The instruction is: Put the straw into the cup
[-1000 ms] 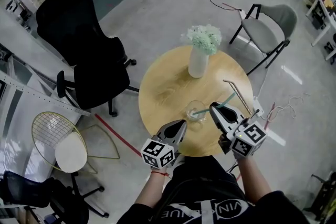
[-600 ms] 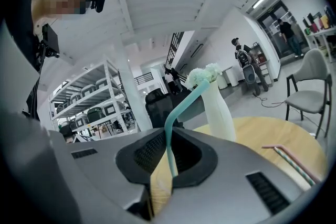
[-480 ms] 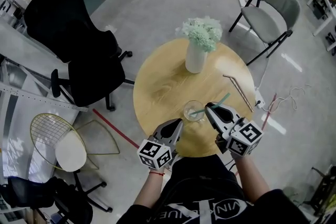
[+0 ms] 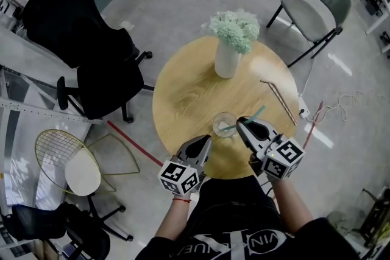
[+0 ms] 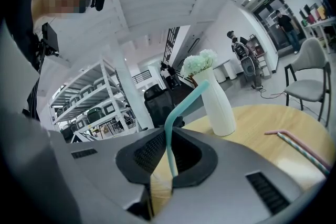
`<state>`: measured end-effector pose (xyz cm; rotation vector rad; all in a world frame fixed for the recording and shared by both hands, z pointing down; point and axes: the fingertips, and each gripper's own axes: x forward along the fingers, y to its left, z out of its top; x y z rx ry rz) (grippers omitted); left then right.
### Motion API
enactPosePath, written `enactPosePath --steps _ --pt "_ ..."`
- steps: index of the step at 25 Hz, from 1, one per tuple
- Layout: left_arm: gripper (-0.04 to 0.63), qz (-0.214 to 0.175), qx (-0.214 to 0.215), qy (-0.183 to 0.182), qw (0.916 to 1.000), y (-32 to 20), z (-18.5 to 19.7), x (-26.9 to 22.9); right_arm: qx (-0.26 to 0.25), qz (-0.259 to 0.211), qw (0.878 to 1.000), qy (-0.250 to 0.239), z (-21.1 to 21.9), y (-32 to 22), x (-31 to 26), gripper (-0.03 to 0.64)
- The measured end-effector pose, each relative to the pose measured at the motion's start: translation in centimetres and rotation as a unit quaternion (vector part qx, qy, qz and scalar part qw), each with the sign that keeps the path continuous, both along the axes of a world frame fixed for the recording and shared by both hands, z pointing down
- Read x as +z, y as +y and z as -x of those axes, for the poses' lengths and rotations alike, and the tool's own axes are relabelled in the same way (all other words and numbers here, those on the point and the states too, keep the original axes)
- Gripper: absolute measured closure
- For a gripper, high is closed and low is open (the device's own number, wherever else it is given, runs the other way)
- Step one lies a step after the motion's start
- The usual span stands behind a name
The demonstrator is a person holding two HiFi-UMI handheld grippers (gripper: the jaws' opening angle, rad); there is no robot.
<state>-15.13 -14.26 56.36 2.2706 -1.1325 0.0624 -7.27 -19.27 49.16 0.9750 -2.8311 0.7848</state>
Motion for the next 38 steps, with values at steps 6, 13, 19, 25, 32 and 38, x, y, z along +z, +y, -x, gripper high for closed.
enactPosePath --steps 6,13,19,25,32,38 --pt "0.583 0.001 0.004 0.001 1.0 0.1 -0.4 0.1 0.003 0.007 1.0 0.001 0.1 0.2 0.8 0.588" --pt "0.583 0.0 0.01 0.002 0.9999 0.0 -0.9 -0.1 0.01 0.013 1.0 -0.012 -0.2 0.1 1.1 0.588" --pt "0.583 0.001 0.014 0.0 0.9999 0.0 -1.2 0.1 0.02 0.016 1.0 -0.011 -0.9 -0.3 1.5 0.588" --pt "0.583 0.001 0.017 -0.007 0.9998 0.0 -1.3 0.2 0.026 0.017 0.999 -0.006 -1.3 -0.6 1.8 0.588" --pt "0.583 0.004 0.022 -0.01 0.9997 0.2 -1.6 0.4 0.024 0.023 0.999 -0.004 -1.2 -0.5 2.4 0.588" --pt "0.583 0.006 0.023 -0.01 0.9997 0.3 -1.7 0.5 0.023 0.033 0.999 0.016 -1.6 -0.1 3.7 0.588"
